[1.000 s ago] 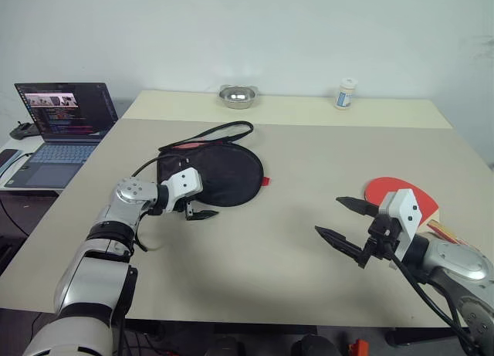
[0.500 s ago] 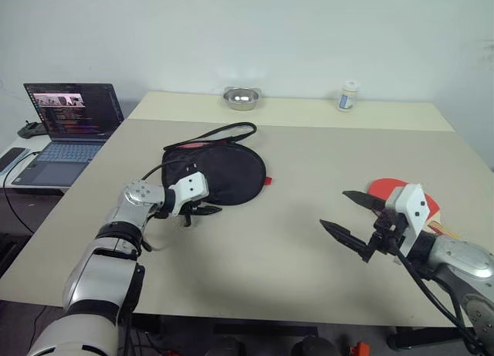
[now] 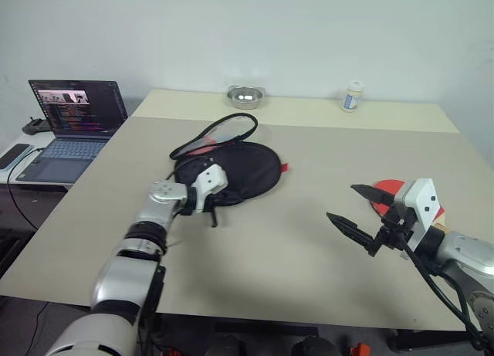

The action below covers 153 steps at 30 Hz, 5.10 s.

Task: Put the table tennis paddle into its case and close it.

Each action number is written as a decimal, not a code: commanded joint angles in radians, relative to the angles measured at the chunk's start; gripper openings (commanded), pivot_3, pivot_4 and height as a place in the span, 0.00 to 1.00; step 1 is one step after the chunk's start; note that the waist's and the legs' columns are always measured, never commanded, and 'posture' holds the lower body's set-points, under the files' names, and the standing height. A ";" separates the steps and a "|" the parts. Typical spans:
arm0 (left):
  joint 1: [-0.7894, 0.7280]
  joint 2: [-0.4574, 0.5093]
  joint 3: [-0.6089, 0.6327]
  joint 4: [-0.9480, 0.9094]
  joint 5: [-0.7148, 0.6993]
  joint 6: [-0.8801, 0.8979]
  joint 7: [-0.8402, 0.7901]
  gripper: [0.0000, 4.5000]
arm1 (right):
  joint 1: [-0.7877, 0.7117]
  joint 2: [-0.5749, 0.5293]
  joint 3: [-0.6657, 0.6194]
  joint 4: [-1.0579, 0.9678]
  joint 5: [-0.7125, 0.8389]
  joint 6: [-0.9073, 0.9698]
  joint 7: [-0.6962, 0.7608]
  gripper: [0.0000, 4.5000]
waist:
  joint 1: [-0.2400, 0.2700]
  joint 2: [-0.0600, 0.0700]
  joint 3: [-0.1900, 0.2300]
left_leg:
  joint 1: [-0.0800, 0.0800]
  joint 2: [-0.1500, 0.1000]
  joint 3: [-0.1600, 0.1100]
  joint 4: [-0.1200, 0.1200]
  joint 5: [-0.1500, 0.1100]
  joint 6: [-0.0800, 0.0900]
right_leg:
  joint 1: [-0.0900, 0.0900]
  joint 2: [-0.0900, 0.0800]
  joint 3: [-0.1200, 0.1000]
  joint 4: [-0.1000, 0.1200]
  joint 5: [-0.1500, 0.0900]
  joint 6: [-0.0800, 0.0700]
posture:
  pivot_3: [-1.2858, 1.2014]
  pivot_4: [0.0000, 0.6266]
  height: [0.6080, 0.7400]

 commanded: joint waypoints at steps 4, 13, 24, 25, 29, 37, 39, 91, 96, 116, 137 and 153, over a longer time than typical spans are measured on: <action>0.091 -0.106 -0.015 -0.310 -0.086 0.239 0.061 0.00 | 0.007 -0.037 -0.060 -0.009 0.015 -0.003 0.015 1.00 | -0.009 0.000 0.000 | 0.000 0.001 -0.001 -0.001 0.000 0.000 | 0.000 0.001 0.000 0.001 0.000 0.000 | 0.52 0.24 1.00; 0.093 -0.165 -0.027 -0.339 -0.094 0.307 0.140 0.30 | 0.018 -0.040 -0.057 -0.022 0.013 0.004 0.000 1.00 | -0.009 0.000 0.000 | 0.001 0.001 -0.001 -0.001 0.000 0.000 | 0.000 0.001 0.000 0.002 0.000 0.000 | 0.52 0.24 1.00; 0.099 -0.064 0.015 -0.510 -0.192 0.360 0.056 0.99 | -0.046 0.031 -0.048 -0.016 0.159 0.184 -0.144 1.00 | -0.013 0.000 0.000 | 0.001 0.001 -0.001 -0.001 0.000 -0.001 | 0.000 0.001 0.001 0.002 0.000 -0.001 | 0.52 0.24 1.00; 0.091 -0.027 0.025 -0.503 -0.197 0.357 0.038 0.99 | -0.058 0.047 -0.043 -0.015 0.178 0.205 -0.169 1.00 | -0.015 0.001 0.000 | 0.002 0.002 -0.001 -0.002 0.001 -0.001 | 0.000 0.001 0.001 0.002 0.000 -0.001 | 0.52 0.24 1.00; 0.059 0.113 0.044 -0.421 -0.182 0.289 -0.018 0.99 | -0.102 0.111 0.032 0.010 0.178 0.296 -0.275 1.00 | -0.017 0.001 0.000 | 0.003 0.002 -0.002 -0.003 0.002 -0.003 | 0.000 0.002 0.000 0.003 -0.002 -0.003 | 0.52 0.24 1.00; 0.056 0.237 0.028 -0.359 -0.148 0.215 -0.091 0.99 | -0.214 0.234 0.260 0.122 0.051 0.329 -0.363 1.00 | -0.009 0.001 0.000 | 0.000 0.000 -0.002 -0.003 0.002 -0.003 | -0.001 0.001 -0.001 0.001 -0.002 -0.003 | 0.52 0.24 1.00; 0.058 0.239 0.033 -0.358 -0.147 0.213 -0.079 0.99 | -0.249 0.269 0.313 0.174 0.014 0.338 -0.379 1.00 | -0.011 0.001 0.000 | 0.000 0.001 -0.002 -0.003 0.002 -0.003 | -0.002 0.001 -0.001 0.001 -0.002 -0.003 | 0.52 0.24 1.00; 0.168 0.229 -0.006 -0.621 -0.243 0.366 -0.190 1.00 | -0.646 0.519 0.100 0.766 -0.106 0.446 -0.354 0.01 | -0.036 0.003 0.001 | 0.000 0.001 -0.002 -0.004 0.002 -0.003 | -0.003 0.000 0.000 0.002 -0.002 -0.004 | 0.52 0.24 1.00; 0.173 0.207 -0.025 -0.644 -0.249 0.373 -0.195 1.00 | -0.639 0.363 0.115 0.769 -0.107 0.516 -0.254 0.01 | -0.038 0.004 0.002 | 0.000 0.001 -0.001 -0.005 0.002 -0.003 | -0.003 0.000 0.000 0.001 -0.002 -0.004 | 0.52 0.24 1.00; 0.185 0.195 -0.050 -0.663 -0.254 0.361 -0.218 1.00 | -0.869 0.047 0.322 1.185 -0.311 0.309 0.103 0.01 | -0.038 0.005 0.003 | -0.001 0.001 -0.001 -0.005 0.002 -0.003 | -0.003 0.001 0.000 0.000 -0.002 -0.004 | 0.52 0.24 1.00; 0.197 0.176 -0.050 -0.672 -0.257 0.365 -0.200 1.00 | -0.939 0.036 0.194 1.288 -0.376 0.217 0.088 0.92 | -0.038 0.007 0.005 | -0.001 0.001 -0.001 -0.005 0.002 -0.003 | -0.003 0.000 0.000 0.000 -0.002 -0.004 | 0.52 0.24 1.00; 0.108 0.109 -0.102 -0.899 -0.292 0.519 -0.113 1.00 | -0.082 -0.356 -0.240 0.524 -0.209 0.310 0.327 1.00 | -0.006 0.009 0.006 | -0.003 0.000 -0.004 -0.004 0.002 -0.003 | -0.002 0.001 -0.003 -0.003 -0.002 -0.003 | 0.52 0.24 1.00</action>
